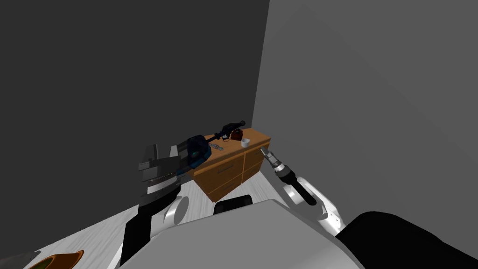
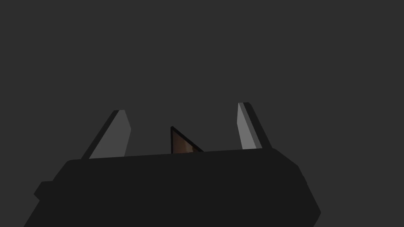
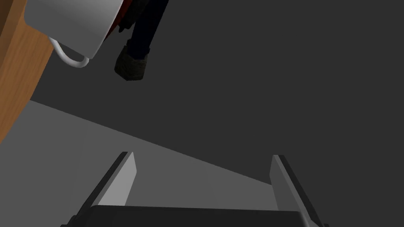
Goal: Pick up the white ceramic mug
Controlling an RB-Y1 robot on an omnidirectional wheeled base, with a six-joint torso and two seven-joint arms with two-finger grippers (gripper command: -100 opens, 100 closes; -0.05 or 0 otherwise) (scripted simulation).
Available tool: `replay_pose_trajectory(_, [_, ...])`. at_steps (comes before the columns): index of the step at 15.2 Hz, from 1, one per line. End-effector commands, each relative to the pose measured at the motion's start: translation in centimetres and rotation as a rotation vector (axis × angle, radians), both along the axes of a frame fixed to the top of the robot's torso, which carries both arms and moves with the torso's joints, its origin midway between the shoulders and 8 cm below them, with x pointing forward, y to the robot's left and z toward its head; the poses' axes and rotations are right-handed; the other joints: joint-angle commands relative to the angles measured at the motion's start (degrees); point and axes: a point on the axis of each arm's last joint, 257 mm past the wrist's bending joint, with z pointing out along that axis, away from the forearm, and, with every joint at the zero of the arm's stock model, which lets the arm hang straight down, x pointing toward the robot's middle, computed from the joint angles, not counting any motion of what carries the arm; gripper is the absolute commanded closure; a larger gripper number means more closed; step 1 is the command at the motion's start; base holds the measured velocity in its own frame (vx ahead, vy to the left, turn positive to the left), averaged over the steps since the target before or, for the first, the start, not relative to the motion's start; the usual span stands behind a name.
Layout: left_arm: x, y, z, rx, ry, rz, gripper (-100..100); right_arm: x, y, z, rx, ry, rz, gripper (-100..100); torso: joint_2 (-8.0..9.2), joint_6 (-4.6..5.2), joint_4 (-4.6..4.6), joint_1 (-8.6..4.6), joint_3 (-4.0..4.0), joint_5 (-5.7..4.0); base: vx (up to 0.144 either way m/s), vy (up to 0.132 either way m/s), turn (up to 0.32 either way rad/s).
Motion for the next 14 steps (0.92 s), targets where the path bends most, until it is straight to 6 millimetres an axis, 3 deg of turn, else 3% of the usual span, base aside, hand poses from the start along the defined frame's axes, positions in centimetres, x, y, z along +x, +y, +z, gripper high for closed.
replay_pose_trajectory(1, [0.0, 0.0, 0.0, 0.0, 0.0, 0.0, 0, 0.1, -0.5, -0.7, -0.031, 0.025, 0.019, -100, 0.0, 0.0, 0.0, 0.0, 0.0, 0.0, 0.009, -0.004, 0.062])
replay_pose_trajectory(14, [0.0, 0.0, 0.0, 0.0, 0.0, 0.0, 0, 0.3, -1.7, -2.6, -0.227, 0.126, 0.131, -100, -0.02, -0.02, 0.0, 0.0, -0.01, 0.0, 0.012, -0.009, 0.046])
